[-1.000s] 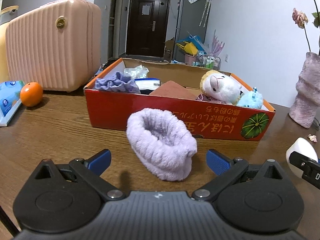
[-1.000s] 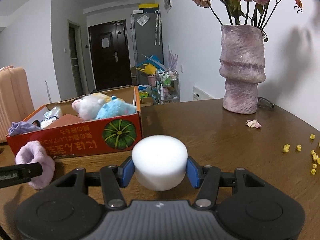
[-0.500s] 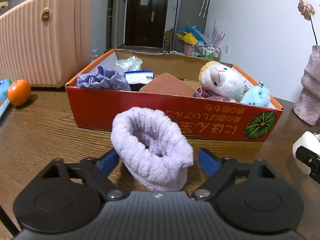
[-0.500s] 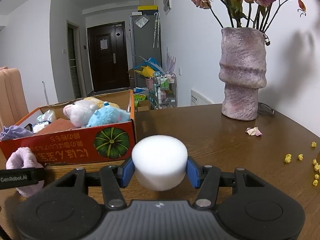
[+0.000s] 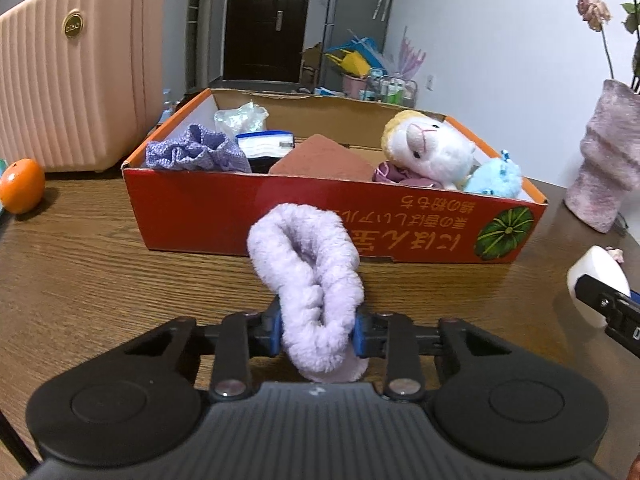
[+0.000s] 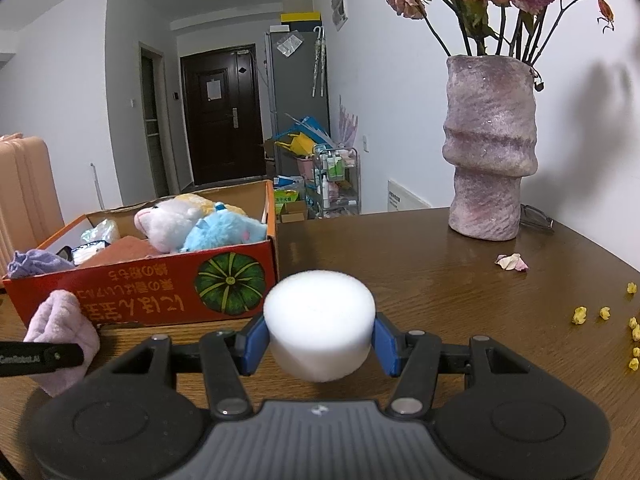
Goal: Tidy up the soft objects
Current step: 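Lift the white sponge and lavender wristband and carry them over the red box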
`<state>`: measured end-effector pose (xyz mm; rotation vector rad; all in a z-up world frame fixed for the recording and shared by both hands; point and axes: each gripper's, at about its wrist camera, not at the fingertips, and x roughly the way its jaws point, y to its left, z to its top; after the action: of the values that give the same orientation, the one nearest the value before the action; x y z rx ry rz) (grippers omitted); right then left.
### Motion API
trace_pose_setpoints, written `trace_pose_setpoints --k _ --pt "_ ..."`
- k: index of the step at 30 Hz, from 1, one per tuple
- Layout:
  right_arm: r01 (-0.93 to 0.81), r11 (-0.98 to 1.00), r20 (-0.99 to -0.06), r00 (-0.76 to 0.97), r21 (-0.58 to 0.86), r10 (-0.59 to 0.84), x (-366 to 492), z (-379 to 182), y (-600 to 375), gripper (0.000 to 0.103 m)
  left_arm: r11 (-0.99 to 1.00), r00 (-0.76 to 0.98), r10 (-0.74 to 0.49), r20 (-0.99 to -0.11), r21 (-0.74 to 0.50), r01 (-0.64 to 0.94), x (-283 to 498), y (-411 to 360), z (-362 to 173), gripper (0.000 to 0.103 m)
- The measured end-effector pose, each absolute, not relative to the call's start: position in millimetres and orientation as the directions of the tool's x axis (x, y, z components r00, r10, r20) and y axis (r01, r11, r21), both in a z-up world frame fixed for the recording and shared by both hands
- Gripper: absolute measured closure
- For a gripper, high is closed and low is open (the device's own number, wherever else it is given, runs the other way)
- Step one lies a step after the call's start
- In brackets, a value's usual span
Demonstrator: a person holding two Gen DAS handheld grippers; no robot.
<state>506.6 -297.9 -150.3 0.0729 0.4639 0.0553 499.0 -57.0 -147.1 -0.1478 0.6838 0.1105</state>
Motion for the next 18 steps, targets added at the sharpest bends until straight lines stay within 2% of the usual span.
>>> trace_pose_setpoints --k 8,18 --pt "-0.049 0.995 -0.421 0.904 0.082 0.079 503.1 -148.4 -296.5 0.049 0.990 0.800 0.012 -0.600 -0.108 -0.095 485.4 -49.0 -136.9 0.073" --pt "-0.086 0.992 -0.344 0.933 0.087 0.111 495.4 -141.4 -288.2 0.049 0.989 0.880 -0.065 -0.471 -0.145 -0.004 462.0 -46.9 -110.3 0.073"
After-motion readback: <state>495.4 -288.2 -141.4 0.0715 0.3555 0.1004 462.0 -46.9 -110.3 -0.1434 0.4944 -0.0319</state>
